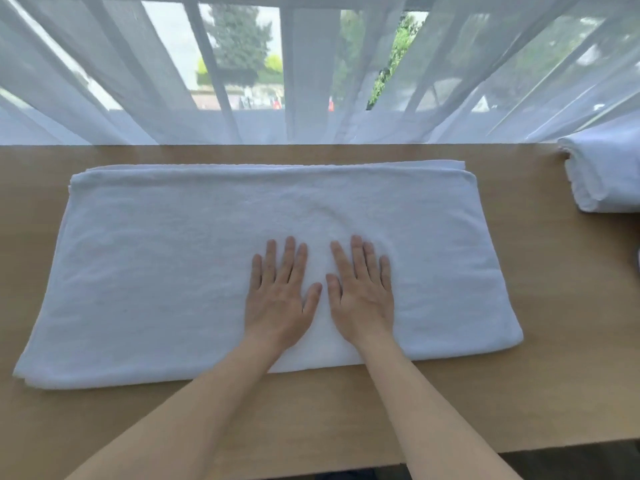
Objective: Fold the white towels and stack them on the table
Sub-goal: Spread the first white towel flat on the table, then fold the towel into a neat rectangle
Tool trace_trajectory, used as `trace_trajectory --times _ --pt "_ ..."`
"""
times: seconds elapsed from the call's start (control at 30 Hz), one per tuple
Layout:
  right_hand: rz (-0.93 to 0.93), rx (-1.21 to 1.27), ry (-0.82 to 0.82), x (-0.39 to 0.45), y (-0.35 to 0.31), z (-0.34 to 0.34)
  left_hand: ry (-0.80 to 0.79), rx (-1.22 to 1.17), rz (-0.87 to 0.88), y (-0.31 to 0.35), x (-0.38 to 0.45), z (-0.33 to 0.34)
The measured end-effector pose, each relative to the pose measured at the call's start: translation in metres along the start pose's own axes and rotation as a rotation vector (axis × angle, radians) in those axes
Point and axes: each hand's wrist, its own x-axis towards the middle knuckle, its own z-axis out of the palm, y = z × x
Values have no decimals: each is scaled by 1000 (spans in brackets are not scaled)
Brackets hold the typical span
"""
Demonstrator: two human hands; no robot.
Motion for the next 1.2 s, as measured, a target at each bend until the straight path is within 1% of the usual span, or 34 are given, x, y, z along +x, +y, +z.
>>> trace_trajectory --times 0.23,0.4,0.5,0.7,0.83,0.93,1.03,1.1,1.2 --pt "76 -13 36 33 107 -35 27 1 80 92 68 11" --pt "180 32 79 53 161 -50 30 28 130 142 115 11" --pt "243 100 117 49 177 -53 12 39 166 174 147 11" --pt "358 308 292 19 180 -56 -19 101 264 221 202 10" --pt "475 370 408 -6 185 -56 -38 97 236 248 220 9" --pt "546 354 450 -19 187 -54 -19 3 208 265 231 3" --pt "609 395 399 -28 191 -54 99 -230 168 271 240 -8" --pt "628 432 361 -32 196 -54 120 -306 137 269 243 -15" --pt "614 428 358 -35 200 -56 172 -407 184 264 250 -23"
